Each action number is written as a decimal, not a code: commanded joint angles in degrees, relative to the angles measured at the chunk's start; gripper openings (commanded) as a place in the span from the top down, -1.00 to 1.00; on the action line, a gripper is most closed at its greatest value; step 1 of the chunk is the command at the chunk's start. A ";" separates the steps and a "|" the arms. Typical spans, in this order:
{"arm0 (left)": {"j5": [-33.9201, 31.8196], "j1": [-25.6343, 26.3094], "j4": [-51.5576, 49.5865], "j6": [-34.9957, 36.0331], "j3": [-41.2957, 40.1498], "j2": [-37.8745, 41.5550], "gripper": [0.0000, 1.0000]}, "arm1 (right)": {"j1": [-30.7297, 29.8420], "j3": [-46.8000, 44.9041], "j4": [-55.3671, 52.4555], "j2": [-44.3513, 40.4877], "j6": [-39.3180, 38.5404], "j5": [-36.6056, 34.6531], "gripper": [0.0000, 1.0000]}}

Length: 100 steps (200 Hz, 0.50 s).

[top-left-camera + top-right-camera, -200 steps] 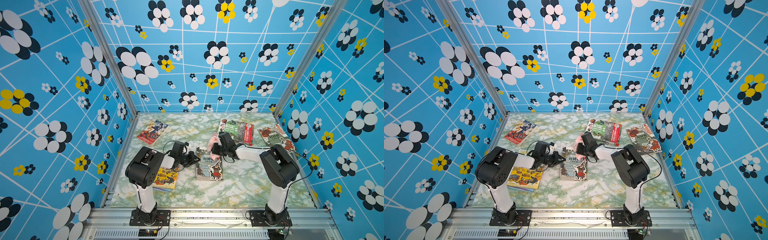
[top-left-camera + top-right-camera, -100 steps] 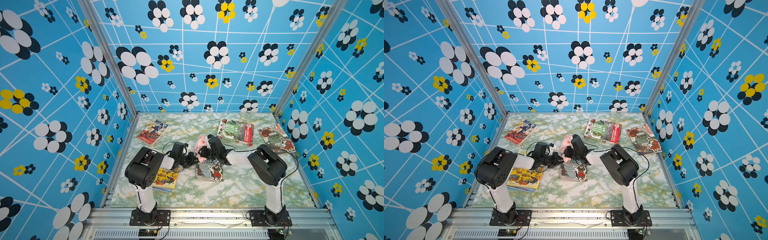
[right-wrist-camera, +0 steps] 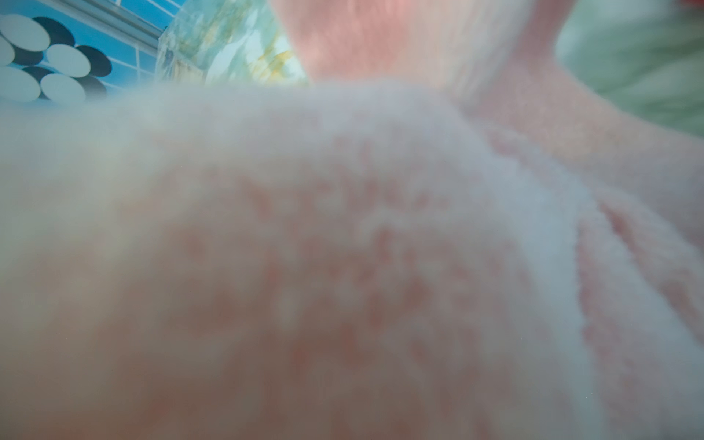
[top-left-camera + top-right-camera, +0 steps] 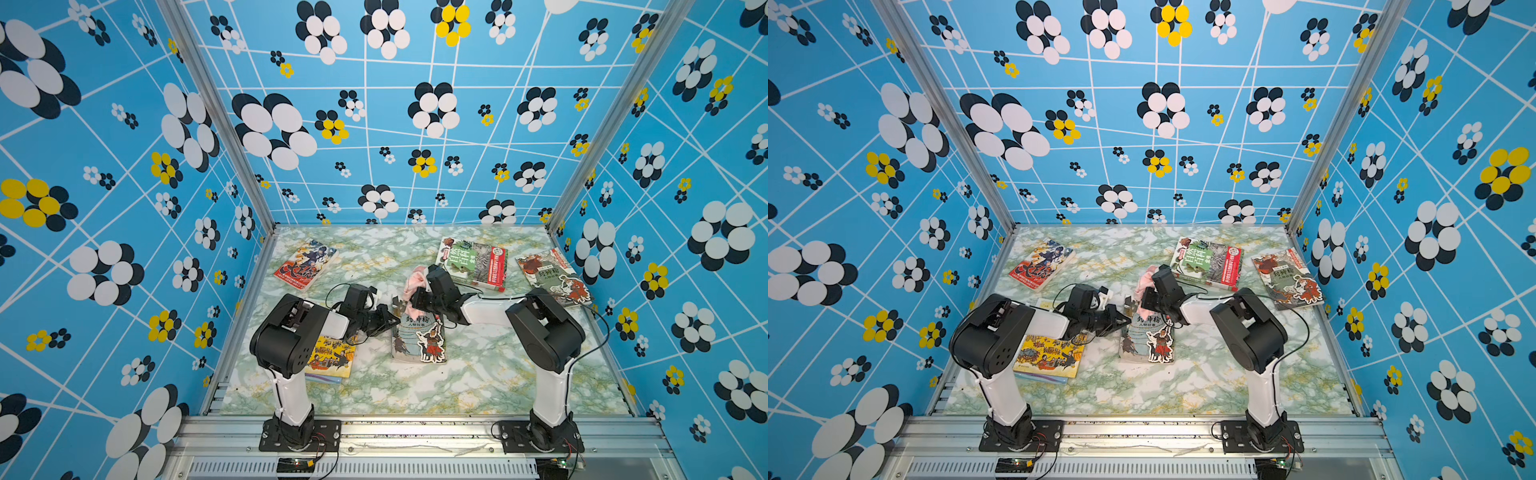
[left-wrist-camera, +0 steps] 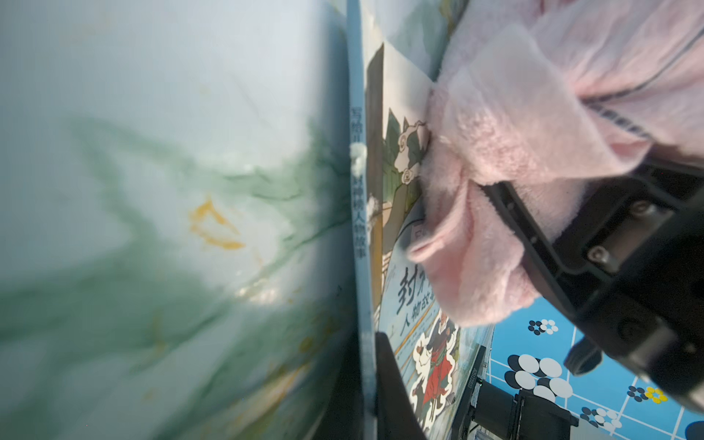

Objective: Wipe the cover of the book
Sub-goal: Wipe the dirt from the cover of the book.

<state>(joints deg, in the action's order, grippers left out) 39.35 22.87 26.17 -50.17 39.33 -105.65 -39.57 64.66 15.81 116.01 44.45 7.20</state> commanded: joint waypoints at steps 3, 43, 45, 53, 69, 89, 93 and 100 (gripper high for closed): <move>-1.53 0.68 -1.86 0.61 -0.18 0.22 1.00 | -4.79 2.23 -6.26 5.36 2.03 3.23 1.00; -1.57 0.64 -1.66 0.66 -0.11 0.11 1.00 | 0.16 -7.98 -5.92 0.25 0.87 0.70 1.00; -1.56 0.65 -1.61 0.68 -0.13 0.09 1.00 | 0.67 -9.03 -5.87 -0.21 0.90 0.60 1.00; -1.62 0.65 -1.46 0.60 -0.10 0.01 1.00 | 3.23 -12.91 -5.82 -2.20 0.90 -0.14 1.00; -1.49 0.57 -1.04 0.43 -0.04 -0.22 1.00 | 7.98 -19.50 -6.68 -5.68 -0.05 -1.98 1.00; -1.12 0.51 -0.73 0.25 0.29 -0.26 1.00 | 9.51 -22.47 -10.60 -8.56 -2.36 -6.12 1.00; -1.10 0.53 -0.77 0.33 0.31 -0.33 1.00 | 9.56 -22.47 -11.21 -8.70 -2.43 -6.37 1.00; -1.00 0.57 -0.94 0.42 0.39 -0.27 1.00 | 9.44 -22.59 -11.19 -8.58 -2.37 -5.73 1.00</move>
<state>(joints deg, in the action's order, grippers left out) 39.20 23.07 26.11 -51.00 39.33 -105.51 -30.57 46.68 21.23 104.36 44.21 7.29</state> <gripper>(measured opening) 0.079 0.133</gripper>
